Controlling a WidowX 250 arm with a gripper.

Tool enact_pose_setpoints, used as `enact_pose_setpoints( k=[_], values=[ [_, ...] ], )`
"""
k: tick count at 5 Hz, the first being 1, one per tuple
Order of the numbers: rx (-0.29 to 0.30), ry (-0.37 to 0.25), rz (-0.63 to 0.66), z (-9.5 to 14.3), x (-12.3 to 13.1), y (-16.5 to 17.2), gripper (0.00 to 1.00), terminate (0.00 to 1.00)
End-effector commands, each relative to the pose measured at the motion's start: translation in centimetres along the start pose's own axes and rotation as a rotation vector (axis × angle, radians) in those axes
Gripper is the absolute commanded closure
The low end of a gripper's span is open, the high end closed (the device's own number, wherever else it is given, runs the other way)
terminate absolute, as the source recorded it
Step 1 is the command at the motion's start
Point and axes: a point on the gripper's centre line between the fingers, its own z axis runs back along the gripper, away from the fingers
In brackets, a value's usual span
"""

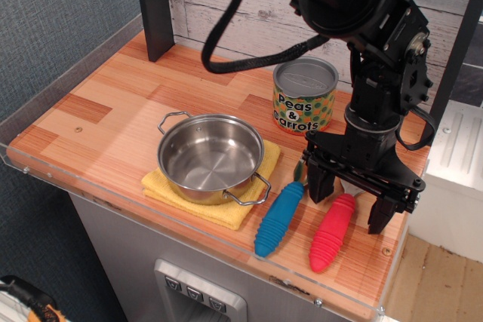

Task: Move red utensil to the left of silver pot.

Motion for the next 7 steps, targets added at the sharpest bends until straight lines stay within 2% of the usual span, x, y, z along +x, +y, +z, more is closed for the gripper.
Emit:
enact_pose_setpoints(
  k=[1,3,4,5,7],
  values=[
    [-0.006,-0.025,0.005,0.5,0.2,0.4,1.0,0.0],
    [-0.006,-0.015,0.026,0.3,0.5,1.3,1.0,0.0],
    [-0.002,-0.056,0.043,2.6,0.3,2.2,1.0,0.0],
    [-0.024,-0.081,0.095,5.4,0.1,3.8,1.0,0.0],
    [-0.037,-0.15,0.194,9.3,-1.5,7.2,1.0,0.0]
  ],
)
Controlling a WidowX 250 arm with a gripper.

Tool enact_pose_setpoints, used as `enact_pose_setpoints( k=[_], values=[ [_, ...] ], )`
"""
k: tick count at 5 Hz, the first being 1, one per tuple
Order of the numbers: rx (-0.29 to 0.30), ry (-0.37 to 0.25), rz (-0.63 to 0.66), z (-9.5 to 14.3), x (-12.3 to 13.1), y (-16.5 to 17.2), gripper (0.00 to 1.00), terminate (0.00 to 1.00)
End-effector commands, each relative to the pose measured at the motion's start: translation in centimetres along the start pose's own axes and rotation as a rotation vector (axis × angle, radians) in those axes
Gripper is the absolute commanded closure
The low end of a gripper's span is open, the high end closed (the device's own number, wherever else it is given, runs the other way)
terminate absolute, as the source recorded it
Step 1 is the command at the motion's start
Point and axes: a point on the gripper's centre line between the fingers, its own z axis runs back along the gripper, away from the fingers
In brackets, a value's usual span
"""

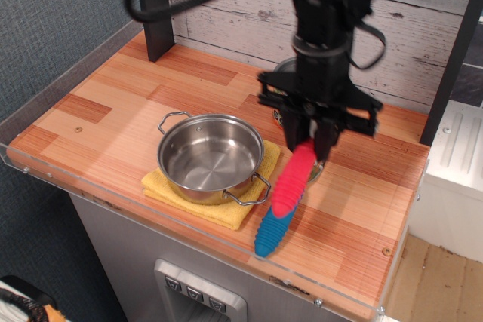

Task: Move red utensil to the left of silver pot.

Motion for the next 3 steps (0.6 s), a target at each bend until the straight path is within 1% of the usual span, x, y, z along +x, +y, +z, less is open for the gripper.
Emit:
enact_pose_setpoints(
  k=[1,2,3],
  values=[
    [0.034,-0.018,0.077,3.6,-0.9,5.0,1.0,0.0],
    [0.07,-0.014,0.125,3.9,-1.2,7.7,1.0,0.0],
    [0.098,-0.02,0.189,4.1,-1.6,11.3,1.0,0.0]
  ],
)
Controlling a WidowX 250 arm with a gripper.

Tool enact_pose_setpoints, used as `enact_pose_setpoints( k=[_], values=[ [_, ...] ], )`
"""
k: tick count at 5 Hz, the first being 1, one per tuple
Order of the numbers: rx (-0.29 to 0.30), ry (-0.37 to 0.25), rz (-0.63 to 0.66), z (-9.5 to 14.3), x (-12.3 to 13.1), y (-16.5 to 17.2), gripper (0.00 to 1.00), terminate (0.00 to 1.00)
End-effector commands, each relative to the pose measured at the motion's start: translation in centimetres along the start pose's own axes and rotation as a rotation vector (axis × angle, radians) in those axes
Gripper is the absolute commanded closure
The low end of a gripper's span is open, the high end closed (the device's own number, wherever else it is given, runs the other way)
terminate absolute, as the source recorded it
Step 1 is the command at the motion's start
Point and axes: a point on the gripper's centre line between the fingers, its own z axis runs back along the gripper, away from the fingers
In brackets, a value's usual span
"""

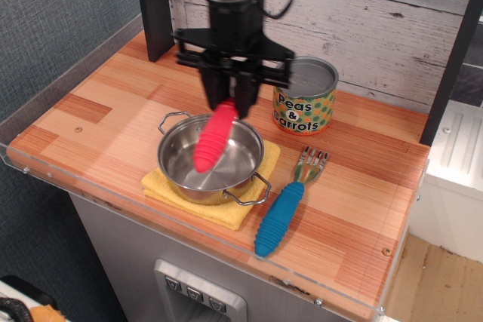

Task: Move red utensil to the left of silver pot.

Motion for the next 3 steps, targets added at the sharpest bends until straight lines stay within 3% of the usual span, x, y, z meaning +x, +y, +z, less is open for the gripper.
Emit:
enact_pose_setpoints(
  k=[1,3],
  values=[
    [0.071,-0.021,0.082,0.8,0.3,6.6,1.0,0.0],
    [0.136,-0.011,0.057,-0.6,1.7,11.4,1.0,0.0]
  ],
)
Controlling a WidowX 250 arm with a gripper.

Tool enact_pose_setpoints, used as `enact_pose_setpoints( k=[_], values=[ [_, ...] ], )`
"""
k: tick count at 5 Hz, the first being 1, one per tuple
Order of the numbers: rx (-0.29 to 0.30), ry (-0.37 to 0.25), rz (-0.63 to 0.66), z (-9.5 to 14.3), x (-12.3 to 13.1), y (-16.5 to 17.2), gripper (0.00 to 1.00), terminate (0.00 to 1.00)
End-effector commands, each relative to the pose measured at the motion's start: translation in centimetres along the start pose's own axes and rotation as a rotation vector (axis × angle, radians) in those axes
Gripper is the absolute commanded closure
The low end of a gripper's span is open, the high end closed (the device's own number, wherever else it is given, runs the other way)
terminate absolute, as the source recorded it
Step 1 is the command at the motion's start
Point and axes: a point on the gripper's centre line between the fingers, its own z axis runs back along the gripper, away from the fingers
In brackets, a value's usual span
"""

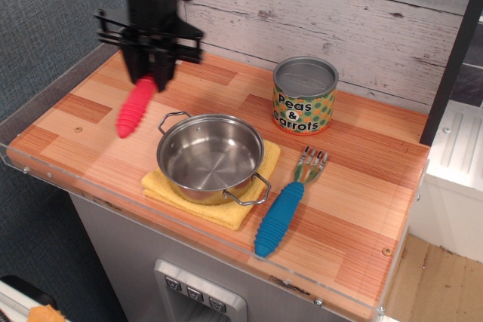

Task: Move red utensil to the left of silver pot.

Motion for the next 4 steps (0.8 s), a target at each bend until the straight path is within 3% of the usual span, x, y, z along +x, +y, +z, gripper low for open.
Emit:
enact_pose_setpoints(
  k=[1,4],
  values=[
    [0.016,-0.052,-0.044,-0.6,0.2,2.8,1.0,0.0],
    [0.005,-0.075,-0.153,-2.6,0.0,2.4,1.0,0.0]
  ],
)
